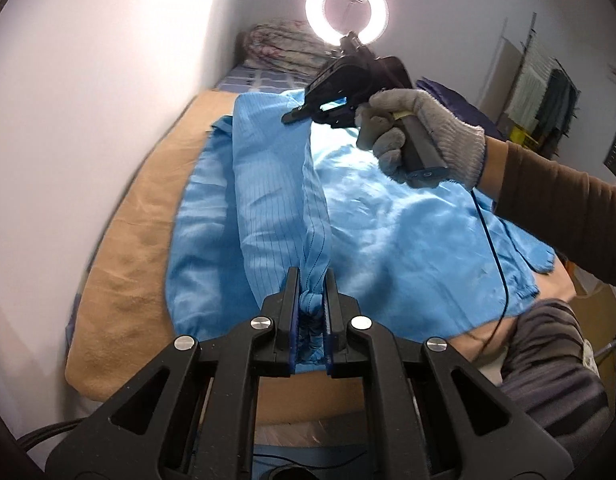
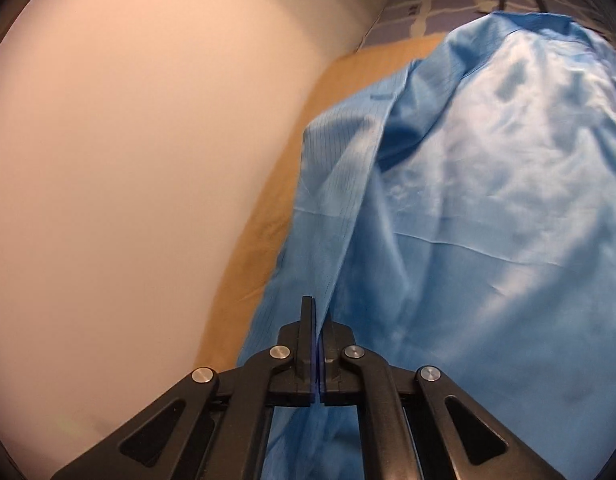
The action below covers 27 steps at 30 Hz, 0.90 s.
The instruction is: Fold large clothes
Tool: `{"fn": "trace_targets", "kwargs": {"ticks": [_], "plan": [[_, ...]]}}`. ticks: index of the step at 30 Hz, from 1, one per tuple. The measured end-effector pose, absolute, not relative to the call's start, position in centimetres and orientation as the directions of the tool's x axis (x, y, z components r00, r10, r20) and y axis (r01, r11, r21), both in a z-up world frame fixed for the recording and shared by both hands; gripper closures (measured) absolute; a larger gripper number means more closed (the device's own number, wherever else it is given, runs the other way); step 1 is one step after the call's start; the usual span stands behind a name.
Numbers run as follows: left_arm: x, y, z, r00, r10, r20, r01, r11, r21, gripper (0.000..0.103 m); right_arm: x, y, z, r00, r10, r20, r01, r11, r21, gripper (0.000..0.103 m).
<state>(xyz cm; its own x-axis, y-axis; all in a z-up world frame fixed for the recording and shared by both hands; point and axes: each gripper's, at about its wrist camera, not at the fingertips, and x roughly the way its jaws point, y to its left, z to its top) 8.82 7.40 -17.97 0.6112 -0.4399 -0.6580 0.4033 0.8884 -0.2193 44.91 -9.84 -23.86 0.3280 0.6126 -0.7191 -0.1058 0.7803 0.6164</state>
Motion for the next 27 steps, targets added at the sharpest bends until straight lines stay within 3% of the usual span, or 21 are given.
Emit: {"fn": "trace_targets", "kwargs": {"ticks": [4, 8, 13, 15, 18, 23, 25, 26, 27], "plan": [[8.0, 7.6, -17.7, 0.546, -0.505, -0.668, 0.434, 0.853, -0.290, 0.091, 41.5, -13.5, -22.6, 0.379, 0.610, -0.696, -0.089, 0.772, 0.629, 0.103], [7.0, 8.9, -17.0, 0.549, -0.540, -0.638, 0.419, 0.838, -0.349, 0.055, 36.6, -16.6, -24.1, 0.370, 0.550, -0.749, -0.047, 0.816, 0.576, 0.103], [7.3, 10.6, -18.0, 0.559, -0.504, -0.659, 0.340, 0.864, -0.372, 0.055, 33.7, -17.2, -29.5, 0.216, 0.430, -0.877, -0.011, 0.899, 0.438, 0.103], [7.9, 11.0, -19.4, 0.541, -0.484, -0.688, 0.303, 0.875, -0.377, 0.055, 33.2, -17.2, -29.5, 0.226, 0.413, -0.882, -0.044, 0.909, 0.414, 0.101], [8.9, 11.0, -22.2, 0.477, -0.516, -0.711, 0.258, 0.856, -0.448, 0.055, 32.9, -16.9, -27.5, 0.253, 0.344, -0.904, -0.062, 0.938, 0.340, 0.073], [10.0, 9.3, -24.9, 0.424, -0.590, -0.687, 0.241, 0.805, -0.542, 0.055, 34.4, -14.1, -22.6, 0.330, 0.295, -0.897, -0.194, 0.951, 0.241, 0.073], [10.4, 8.1, -25.2, 0.417, -0.591, -0.691, 0.256, 0.806, -0.534, 0.055, 35.7, -12.8, -21.4, 0.344, 0.310, -0.886, -0.241, 0.941, 0.235, 0.063], [10.5, 7.4, -25.4, 0.419, -0.578, -0.701, 0.276, 0.816, -0.508, 0.068, 35.9, -12.1, -21.0, 0.351, 0.313, -0.883, -0.263, 0.938, 0.228, 0.060], [10.6, 6.7, -25.3, 0.422, -0.564, -0.710, 0.286, 0.826, -0.485, 0.087, 36.9, -12.0, -21.5, 0.357, 0.315, -0.879, -0.281, 0.934, 0.221, 0.056]]}}
